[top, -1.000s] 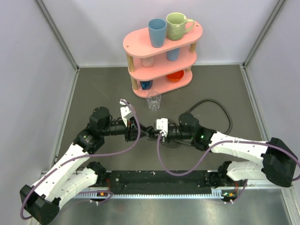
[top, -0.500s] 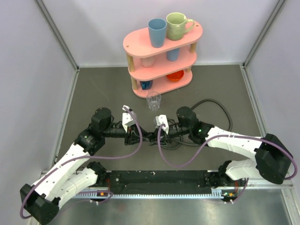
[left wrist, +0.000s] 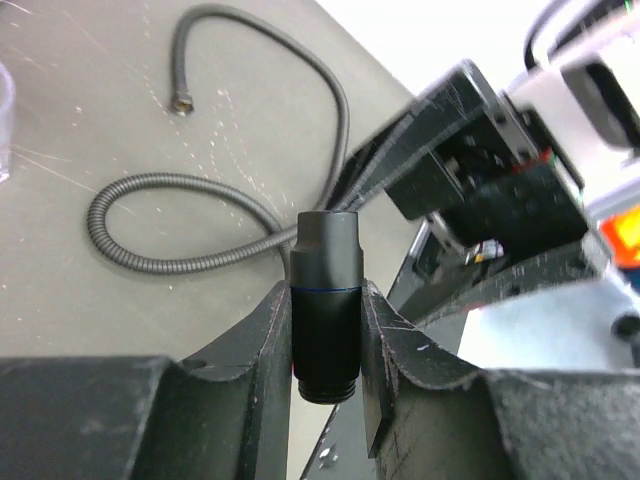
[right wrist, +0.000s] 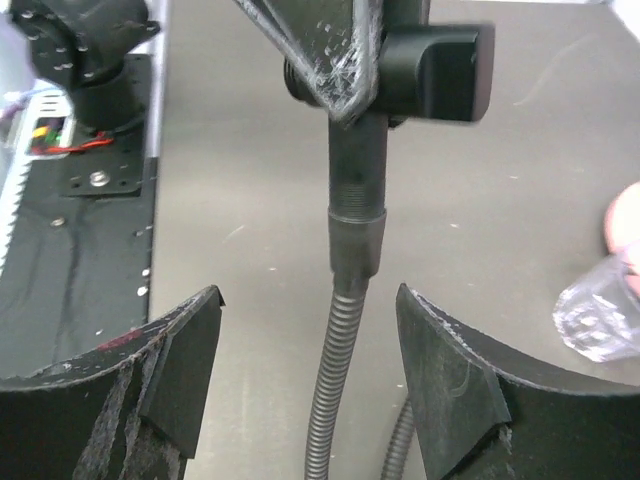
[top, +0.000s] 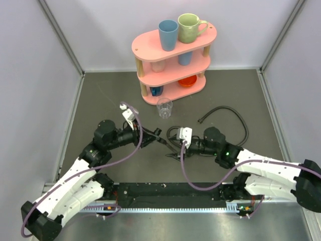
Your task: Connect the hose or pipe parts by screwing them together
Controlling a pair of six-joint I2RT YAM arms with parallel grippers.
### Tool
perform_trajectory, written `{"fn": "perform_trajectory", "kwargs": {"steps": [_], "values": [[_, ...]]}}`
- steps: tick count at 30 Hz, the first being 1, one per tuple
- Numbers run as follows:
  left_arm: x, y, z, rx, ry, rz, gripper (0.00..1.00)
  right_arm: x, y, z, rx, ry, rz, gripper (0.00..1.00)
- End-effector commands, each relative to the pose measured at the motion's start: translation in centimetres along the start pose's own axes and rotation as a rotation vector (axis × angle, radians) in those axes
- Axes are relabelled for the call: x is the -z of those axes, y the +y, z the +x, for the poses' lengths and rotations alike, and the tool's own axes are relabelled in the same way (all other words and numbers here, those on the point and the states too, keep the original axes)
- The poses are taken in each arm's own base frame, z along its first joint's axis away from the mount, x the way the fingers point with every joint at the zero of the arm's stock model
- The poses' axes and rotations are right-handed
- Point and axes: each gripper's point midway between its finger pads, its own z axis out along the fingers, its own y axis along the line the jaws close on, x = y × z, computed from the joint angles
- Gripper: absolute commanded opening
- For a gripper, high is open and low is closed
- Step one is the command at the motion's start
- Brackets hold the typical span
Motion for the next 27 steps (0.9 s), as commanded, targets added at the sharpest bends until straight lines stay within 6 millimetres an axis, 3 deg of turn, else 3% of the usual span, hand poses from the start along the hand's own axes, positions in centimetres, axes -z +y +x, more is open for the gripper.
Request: {"fn": "perform_trajectory", "kwargs": {"steps": [1, 2, 4, 5, 6, 7, 8, 10, 15, 27], "values": [[1.0, -0.8, -5.3, 0.185, -0.25, -0.065, 0.0, 0.7, -3.0, -3.2, 0.119, -0.086, 0.307, 0.69], [1.4, -0.5, -6.0, 0.203, -0.289, -0.094, 0.0, 1.2, -4.2, -2.4, 0.139, -0.063, 0.404, 0.7], [1.9, -0.2, -6.1, 0.266, -0.302, -0.132, 0.0, 1.2, -4.0, -3.6, 0.196, -0.115, 0.459, 0.7], [2.3, 0.4, -7.3, 0.291, -0.35, -0.182, 0.0, 1.5, -4.5, -2.9, 0.228, -0.092, 0.508, 0.68], [2.4, 1.4, -5.8, 0.377, -0.301, -0.247, 0.0, 1.3, -3.8, -3.1, 0.251, -0.104, 0.507, 0.68], [2.5, 2.0, -5.7, 0.413, -0.3, -0.285, 0.0, 1.5, -3.9, -4.5, 0.275, -0.163, 0.532, 0.68], [2.8, 2.1, -6.2, 0.441, -0.307, -0.312, 0.0, 1.7, -3.9, -4.3, 0.323, -0.151, 0.553, 0.68], [2.5, 2.6, -4.9, 0.52, -0.246, -0.358, 0.0, 1.3, -3.4, -5.0, 0.362, -0.189, 0.547, 0.7], [2.1, 2.3, -4.4, 0.68, -0.2, -0.379, 0.0, 0.3, -3.3, -5.3, 0.432, -0.183, 0.533, 0.72], [2.4, 2.8, -3.5, 0.808, -0.2, -0.431, 0.0, -3.3, -3.0, -5.2, 0.471, -0.164, 0.526, 0.65]]}}
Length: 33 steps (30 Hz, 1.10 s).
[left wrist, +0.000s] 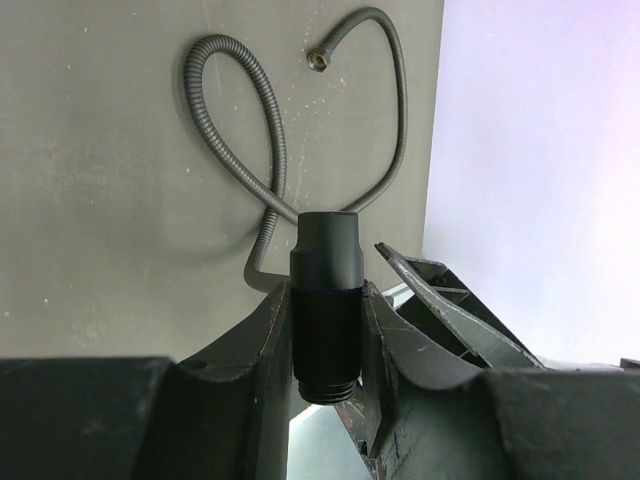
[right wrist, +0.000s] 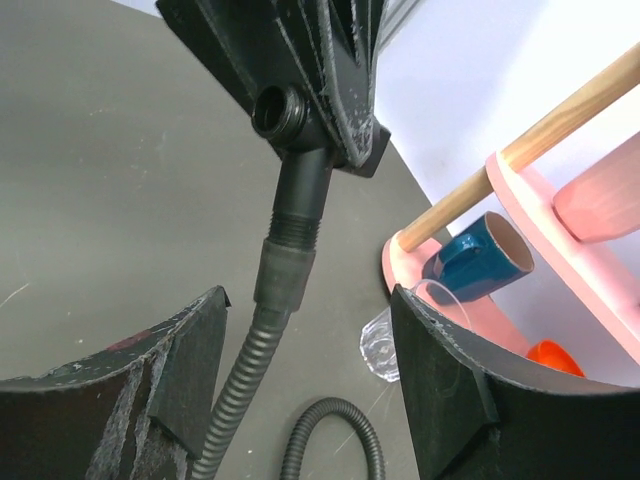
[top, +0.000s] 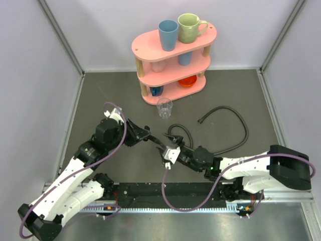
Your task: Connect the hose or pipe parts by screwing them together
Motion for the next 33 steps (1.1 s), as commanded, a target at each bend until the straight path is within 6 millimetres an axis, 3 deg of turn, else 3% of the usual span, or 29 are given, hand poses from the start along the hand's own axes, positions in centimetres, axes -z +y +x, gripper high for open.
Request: {"fn": "perform_trajectory", "kwargs": {"steps": [1, 15, 20, 21, 25, 33], "values": [[0.9, -3.0, -1.3, 0.043, -0.041, 0.073, 0.0, -1.6, -2.1, -3.5, -0.024, -0.093, 0.094, 0.63], [0.6, -2.5, -0.9, 0.08, -0.02, 0.056, 0.0, -3.1, -0.1, -2.4, -0.057, -0.064, 0.059, 0.55], [0.6, -2.5, -0.7, 0.085, -0.012, 0.053, 0.0, -3.3, -0.2, -2.5, -0.059, -0.068, 0.069, 0.37], [0.7, -2.5, -0.6, 0.088, -0.006, 0.051, 0.0, -3.3, -0.3, -2.7, -0.061, -0.073, 0.071, 0.27], [0.6, -2.6, -0.3, 0.059, 0.017, 0.058, 0.0, -3.3, -0.1, -2.8, -0.056, -0.083, 0.058, 0.03], [0.1, -3.3, 1.5, -0.275, 0.163, 0.142, 0.0, -2.8, 0.5, -4.5, -0.044, -0.142, -0.053, 0.0]]}}
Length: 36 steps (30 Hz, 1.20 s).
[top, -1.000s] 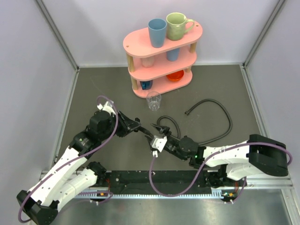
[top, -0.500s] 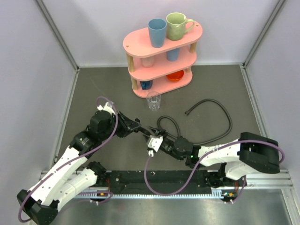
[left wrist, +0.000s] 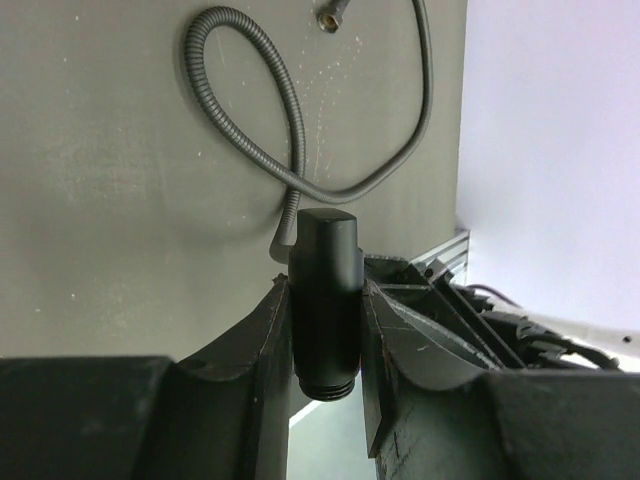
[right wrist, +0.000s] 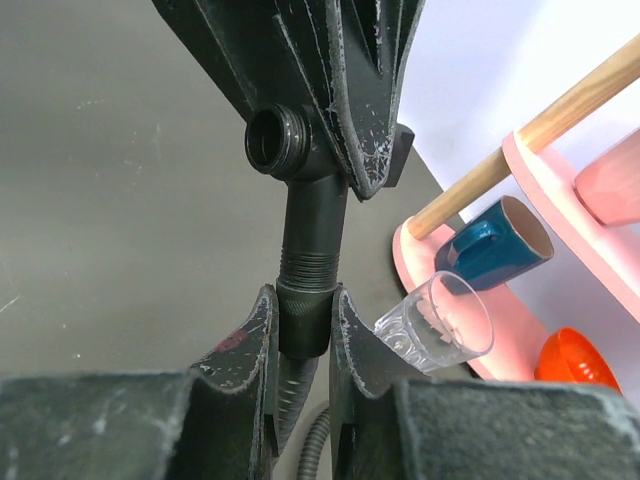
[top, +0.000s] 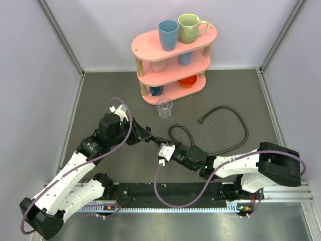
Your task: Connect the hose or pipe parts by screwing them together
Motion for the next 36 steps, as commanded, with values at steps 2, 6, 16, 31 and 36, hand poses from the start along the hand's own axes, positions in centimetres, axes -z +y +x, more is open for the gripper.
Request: {"fn": "perform_trajectory", "kwargs": {"steps": [2, 6, 16, 31, 36], "values": [[0.3, -3.6, 1.1, -0.281, 0.111, 0.191, 0.0, -0.3, 0.3, -5.5, -0.03, -0.177, -0.116, 0.0], [0.0, -3.2, 1.9, -0.389, 0.142, 0.241, 0.0, 0.2, 0.2, -6.7, -0.053, -0.217, -0.194, 0.0], [0.4, -4.0, 4.7, -0.666, 0.211, 0.506, 0.0, 1.1, -0.1, -7.6, -0.123, -0.262, -0.332, 0.0], [2.1, -3.9, 6.7, -1.03, 0.177, 0.749, 0.0, 1.5, 0.3, -7.0, -0.262, -0.264, -0.568, 0.0], [1.6, -4.0, 5.6, -0.971, 0.147, 0.681, 0.0, 1.2, -0.5, -5.9, -0.302, -0.209, -0.496, 0.15]]}}
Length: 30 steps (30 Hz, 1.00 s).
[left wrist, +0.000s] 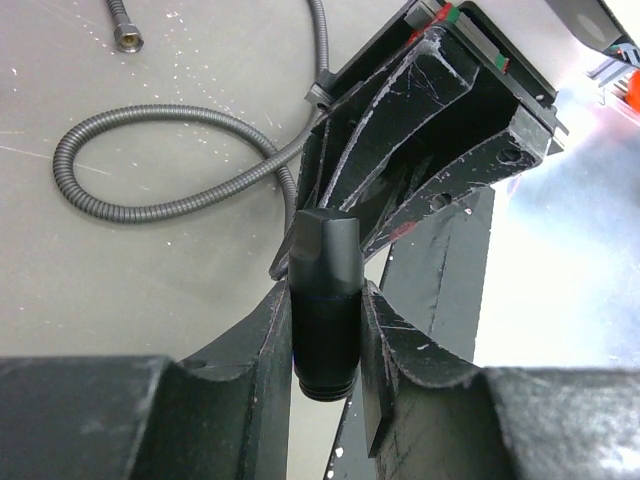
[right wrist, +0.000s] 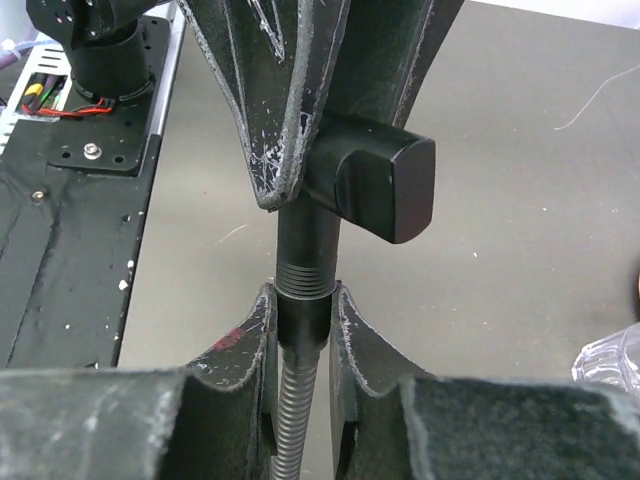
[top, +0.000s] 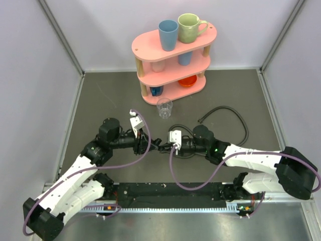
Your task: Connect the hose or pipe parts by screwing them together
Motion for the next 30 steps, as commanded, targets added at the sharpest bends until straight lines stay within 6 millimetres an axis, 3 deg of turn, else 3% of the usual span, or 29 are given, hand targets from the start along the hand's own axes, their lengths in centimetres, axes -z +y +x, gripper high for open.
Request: {"fn": "perform_trajectory", "kwargs": {"steps": [1, 3, 4, 5, 7, 9, 12, 16, 20, 25, 30], "values": [[-0.3, -1.9, -2.8, -0.041, -0.089, 0.077, 0.0, -0.3, -2.1, -6.2, 0.063, -0.18, 0.071, 0.27], [-0.2, -1.0, -3.8, 0.076, -0.134, -0.009, 0.0, 0.5, -2.5, -6.2, 0.065, -0.184, 0.121, 0.32], [-0.2, -0.8, -4.1, 0.126, -0.145, -0.028, 0.0, 1.0, -2.8, -5.0, 0.049, -0.162, 0.167, 0.48], [-0.1, -0.9, -4.7, 0.161, -0.167, -0.038, 0.0, 1.6, -3.1, -5.8, 0.062, -0.207, 0.199, 0.55], [0.2, 0.0, -5.7, 0.33, -0.225, -0.12, 0.0, 2.9, -2.9, -5.3, 0.075, -0.23, 0.255, 0.64], [0.5, 1.0, -6.2, 0.511, -0.255, -0.206, 0.0, 3.7, -3.3, -5.9, 0.136, -0.263, 0.322, 0.65], [0.8, 0.7, -6.5, 0.667, -0.25, -0.23, 0.0, 5.1, -3.4, -6.8, 0.213, -0.312, 0.393, 0.7], [1.3, 1.2, -6.7, 0.835, -0.288, -0.286, 0.0, 6.1, -2.0, -7.1, 0.317, -0.365, 0.402, 0.71], [1.4, 0.5, -7.2, 0.985, -0.324, -0.252, 0.0, 5.3, -1.1, -6.8, 0.369, -0.348, 0.39, 0.71], [1.4, -0.3, -7.4, 1.076, -0.317, -0.217, 0.0, 5.3, -1.8, -7.1, 0.437, -0.37, 0.485, 0.7], [1.4, -0.6, -7.2, 1.141, -0.299, -0.213, 0.0, 4.2, -2.1, -7.1, 0.491, -0.339, 0.5, 0.58]]}}
